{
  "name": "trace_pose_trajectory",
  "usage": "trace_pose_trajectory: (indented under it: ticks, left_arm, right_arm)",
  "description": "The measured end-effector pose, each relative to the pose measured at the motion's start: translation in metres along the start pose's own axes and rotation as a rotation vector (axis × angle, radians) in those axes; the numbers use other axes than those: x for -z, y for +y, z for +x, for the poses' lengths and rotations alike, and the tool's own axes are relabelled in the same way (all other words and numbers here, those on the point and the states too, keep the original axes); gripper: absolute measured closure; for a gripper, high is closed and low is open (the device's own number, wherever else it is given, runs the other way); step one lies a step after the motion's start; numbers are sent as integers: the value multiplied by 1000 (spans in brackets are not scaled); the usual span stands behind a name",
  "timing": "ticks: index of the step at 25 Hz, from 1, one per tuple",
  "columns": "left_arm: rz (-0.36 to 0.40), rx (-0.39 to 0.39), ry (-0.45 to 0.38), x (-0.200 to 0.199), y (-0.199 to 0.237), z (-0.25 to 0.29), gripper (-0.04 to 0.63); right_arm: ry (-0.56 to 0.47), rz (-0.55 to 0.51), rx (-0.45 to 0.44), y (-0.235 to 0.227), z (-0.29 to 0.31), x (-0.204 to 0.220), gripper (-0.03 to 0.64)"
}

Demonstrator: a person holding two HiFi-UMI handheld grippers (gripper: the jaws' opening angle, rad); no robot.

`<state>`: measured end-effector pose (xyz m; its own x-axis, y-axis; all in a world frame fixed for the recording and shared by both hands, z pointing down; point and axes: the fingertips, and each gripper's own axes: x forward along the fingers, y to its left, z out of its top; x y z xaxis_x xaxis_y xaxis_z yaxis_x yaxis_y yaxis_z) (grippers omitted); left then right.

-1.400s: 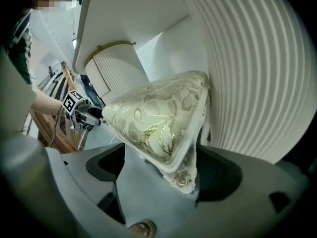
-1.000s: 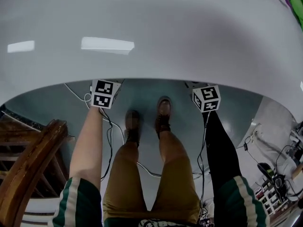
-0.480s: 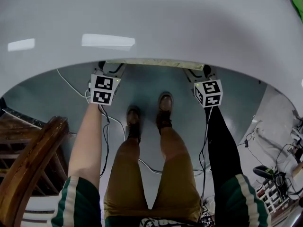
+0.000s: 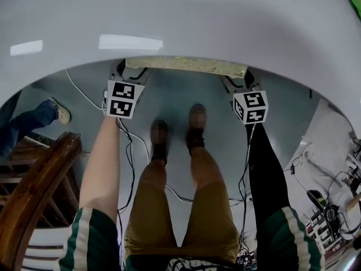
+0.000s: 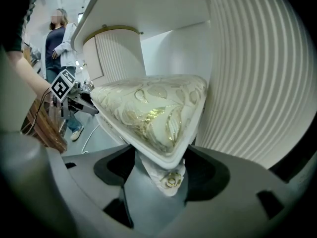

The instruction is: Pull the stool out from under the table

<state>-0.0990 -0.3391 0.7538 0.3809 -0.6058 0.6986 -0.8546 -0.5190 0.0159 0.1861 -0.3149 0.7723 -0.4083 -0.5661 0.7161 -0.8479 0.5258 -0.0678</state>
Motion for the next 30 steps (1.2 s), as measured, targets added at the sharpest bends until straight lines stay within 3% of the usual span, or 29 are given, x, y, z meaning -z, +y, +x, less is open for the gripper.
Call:
trace_pose_trajectory:
  ticks: [7, 13, 30]
  left_arm:
    - [-17, -7, 50, 5, -7, 2, 278]
    - [-38, -38, 37, 12, -27, -10, 287]
    - [-93, -22, 137, 93, -80, -83, 285]
  right_arm:
    - [67, -10, 15, -5, 1, 5, 291]
    - [92, -18, 51, -8, -14, 13, 313]
    - [212, 10, -16, 65, -78, 91, 320]
